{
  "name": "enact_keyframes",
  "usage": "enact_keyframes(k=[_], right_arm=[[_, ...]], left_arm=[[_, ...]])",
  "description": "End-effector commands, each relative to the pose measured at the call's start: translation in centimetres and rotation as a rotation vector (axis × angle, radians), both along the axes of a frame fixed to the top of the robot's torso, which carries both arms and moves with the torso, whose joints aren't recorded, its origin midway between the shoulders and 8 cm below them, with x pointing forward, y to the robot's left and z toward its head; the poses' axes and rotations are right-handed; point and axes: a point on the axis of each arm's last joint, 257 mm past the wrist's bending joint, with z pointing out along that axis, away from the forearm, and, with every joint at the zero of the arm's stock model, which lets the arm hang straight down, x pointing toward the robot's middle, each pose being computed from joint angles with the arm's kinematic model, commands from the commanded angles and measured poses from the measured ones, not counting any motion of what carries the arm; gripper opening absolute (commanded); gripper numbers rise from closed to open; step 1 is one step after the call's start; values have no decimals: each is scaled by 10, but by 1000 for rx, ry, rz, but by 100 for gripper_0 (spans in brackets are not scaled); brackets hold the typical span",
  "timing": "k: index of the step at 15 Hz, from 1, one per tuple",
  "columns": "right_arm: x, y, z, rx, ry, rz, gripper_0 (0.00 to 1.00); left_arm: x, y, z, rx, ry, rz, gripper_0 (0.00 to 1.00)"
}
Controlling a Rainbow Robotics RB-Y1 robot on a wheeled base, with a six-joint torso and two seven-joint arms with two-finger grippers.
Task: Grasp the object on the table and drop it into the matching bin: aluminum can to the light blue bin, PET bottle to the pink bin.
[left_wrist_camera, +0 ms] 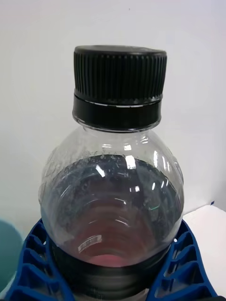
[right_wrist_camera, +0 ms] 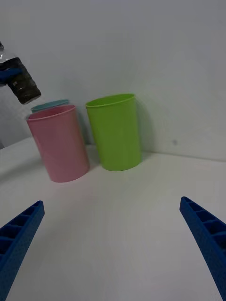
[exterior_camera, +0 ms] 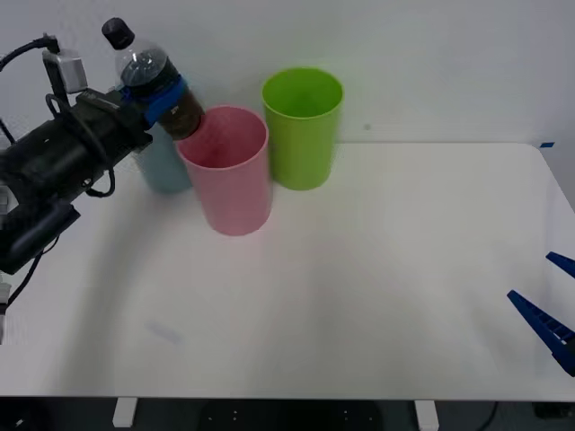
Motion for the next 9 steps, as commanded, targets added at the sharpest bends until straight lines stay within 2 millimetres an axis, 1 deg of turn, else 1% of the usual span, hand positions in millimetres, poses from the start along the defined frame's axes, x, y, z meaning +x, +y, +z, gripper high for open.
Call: enact_keyframes(k=[1,5,9], right_arm=[[0,0,0,0,0,0,100],[0,0,0,0,0,0,100],[0,0,0,0,0,0,100]], left_arm=[[12,-14,-4,21,15,-15,1],[22,-34,-3,58,20,-31,0],[26,-46,-2,53,21,-39,0]])
